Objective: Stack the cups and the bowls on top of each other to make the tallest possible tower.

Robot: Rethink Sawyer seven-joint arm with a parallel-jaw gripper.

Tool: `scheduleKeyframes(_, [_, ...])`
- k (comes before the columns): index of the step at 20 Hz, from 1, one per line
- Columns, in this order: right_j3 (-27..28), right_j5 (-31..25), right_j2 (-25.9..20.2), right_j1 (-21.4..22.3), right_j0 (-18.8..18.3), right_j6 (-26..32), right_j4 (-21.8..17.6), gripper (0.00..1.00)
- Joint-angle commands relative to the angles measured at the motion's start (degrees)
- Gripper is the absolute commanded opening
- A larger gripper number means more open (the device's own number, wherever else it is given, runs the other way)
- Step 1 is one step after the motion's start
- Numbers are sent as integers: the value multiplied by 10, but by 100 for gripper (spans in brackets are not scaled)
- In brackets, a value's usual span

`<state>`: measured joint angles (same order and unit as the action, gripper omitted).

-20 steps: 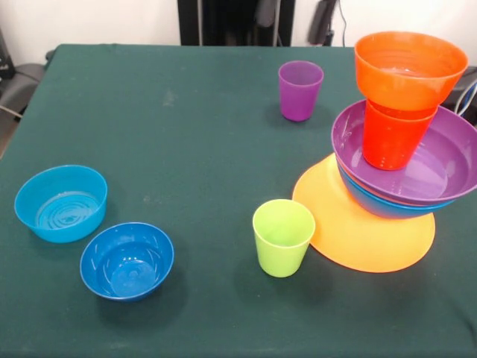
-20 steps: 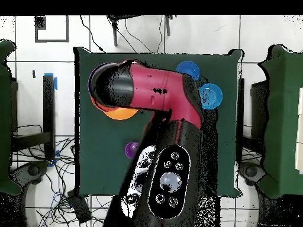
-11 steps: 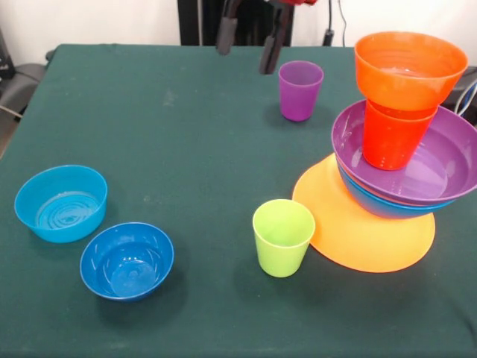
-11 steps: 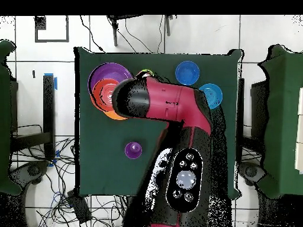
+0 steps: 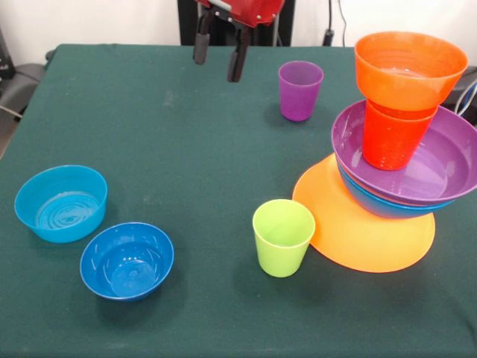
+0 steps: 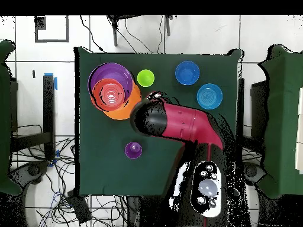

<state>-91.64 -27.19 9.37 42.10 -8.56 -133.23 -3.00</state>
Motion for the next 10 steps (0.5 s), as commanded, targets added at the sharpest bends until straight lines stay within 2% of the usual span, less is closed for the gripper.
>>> scheduleKeyframes(1, [-155, 52, -63, 64, -20, 34, -45, 100])
scheduleKeyframes(3, [-169, 52, -40, 77, -10, 10, -43, 100])
scheduleKeyframes(5, [-162, 60, -17, 65, 10, -25, -40, 100])
scheduleKeyframes(7, [-147, 52, -14, 42, 22, -46, -24, 100])
scheduleKeyframes(10, [-95, 72, -3, -13, 47, -78, -8, 100])
